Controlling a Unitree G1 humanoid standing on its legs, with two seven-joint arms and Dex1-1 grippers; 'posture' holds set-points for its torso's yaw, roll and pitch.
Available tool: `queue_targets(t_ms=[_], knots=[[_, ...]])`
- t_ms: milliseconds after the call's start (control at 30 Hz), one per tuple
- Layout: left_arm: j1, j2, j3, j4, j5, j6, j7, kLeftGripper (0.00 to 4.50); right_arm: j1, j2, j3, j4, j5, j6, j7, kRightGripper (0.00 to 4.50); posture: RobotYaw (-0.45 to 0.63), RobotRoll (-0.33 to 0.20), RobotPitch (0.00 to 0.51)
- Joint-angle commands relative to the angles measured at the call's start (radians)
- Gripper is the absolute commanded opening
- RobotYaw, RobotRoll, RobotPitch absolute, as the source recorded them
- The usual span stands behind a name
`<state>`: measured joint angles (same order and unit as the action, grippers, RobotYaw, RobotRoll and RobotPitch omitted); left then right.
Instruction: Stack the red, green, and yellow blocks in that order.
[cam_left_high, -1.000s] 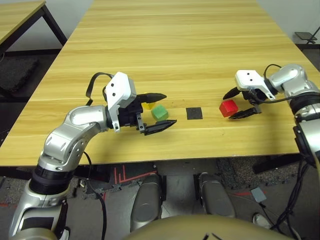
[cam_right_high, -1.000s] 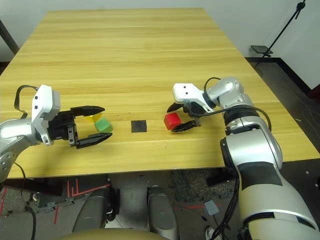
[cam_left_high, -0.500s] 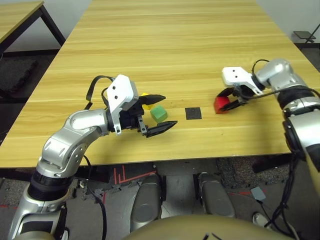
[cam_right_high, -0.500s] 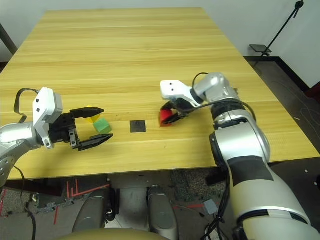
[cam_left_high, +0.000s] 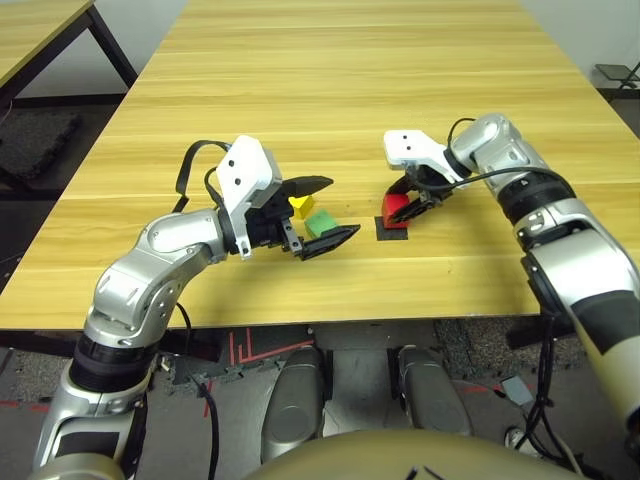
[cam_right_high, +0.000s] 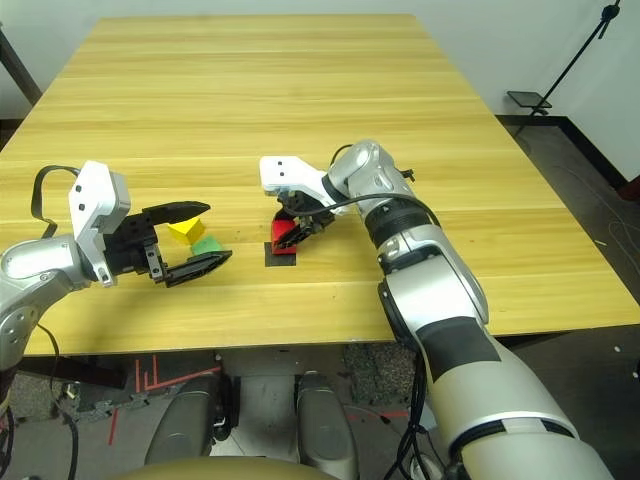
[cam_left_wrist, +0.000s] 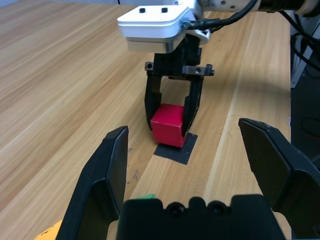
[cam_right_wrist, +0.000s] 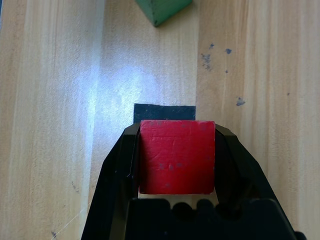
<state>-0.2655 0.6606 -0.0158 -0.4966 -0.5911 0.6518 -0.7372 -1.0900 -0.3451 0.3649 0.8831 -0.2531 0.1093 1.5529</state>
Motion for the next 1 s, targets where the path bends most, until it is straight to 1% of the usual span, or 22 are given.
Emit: queue_targets(t_ms=[33, 300, 467, 567, 600, 700, 800, 900, 1000], knots=[[0.017, -0.003, 0.004, -0.031, -0.005, 0.02, 0.016, 4.5, 0.024, -0.008, 0.015, -0.041, 0.01, 0.023, -0.001, 2.04, 0.56, -0.231, 0.115], [0.009, -0.011, -0.001, -0.034, 0.004, 0.035, 0.049, 4.5, 0.053, 0.003, 0.028, -0.065, 0.014, 0.037, -0.024, 2.04, 0.57, -0.226, 0.132], [0.015, -0.001, -0.02, -0.037, 0.022, 0.067, 0.073, 4.5, 0.065, 0.0, 0.034, -0.071, 0.013, 0.028, -0.031, 2.04, 0.57, -0.226, 0.132], [0.031, 0.026, -0.035, -0.052, 0.038, 0.133, 0.099, 4.5, 0.073, -0.009, 0.028, -0.083, 0.033, 0.017, -0.015, 3.07, 0.56, -0.22, 0.123], [0.038, 0.036, -0.043, -0.059, 0.045, 0.155, 0.107, 4.5, 0.074, -0.014, 0.018, -0.085, 0.049, -0.002, -0.005, 3.35, 0.56, -0.218, 0.12], [0.054, 0.04, -0.058, -0.076, 0.056, 0.21, 0.144, 4.5, 0.051, -0.034, -0.026, -0.063, 0.112, -0.071, 0.046, 4.42, 0.55, -0.21, 0.114], [0.058, 0.021, -0.071, -0.073, 0.08, 0.223, 0.181, 4.5, -0.006, -0.045, -0.11, -0.003, 0.199, -0.096, 0.058, 4.47, 0.55, -0.205, 0.11], [0.053, -0.006, -0.081, -0.055, 0.113, 0.199, 0.204, 4.5, -0.061, -0.072, -0.19, 0.068, 0.255, -0.114, 0.031, 4.47, 0.53, -0.197, 0.106], [0.051, -0.024, -0.096, -0.024, 0.142, 0.174, 0.205, 4.5, -0.069, -0.103, -0.25, 0.085, 0.288, -0.078, -0.03, 4.47, 0.51, -0.19, 0.102]])
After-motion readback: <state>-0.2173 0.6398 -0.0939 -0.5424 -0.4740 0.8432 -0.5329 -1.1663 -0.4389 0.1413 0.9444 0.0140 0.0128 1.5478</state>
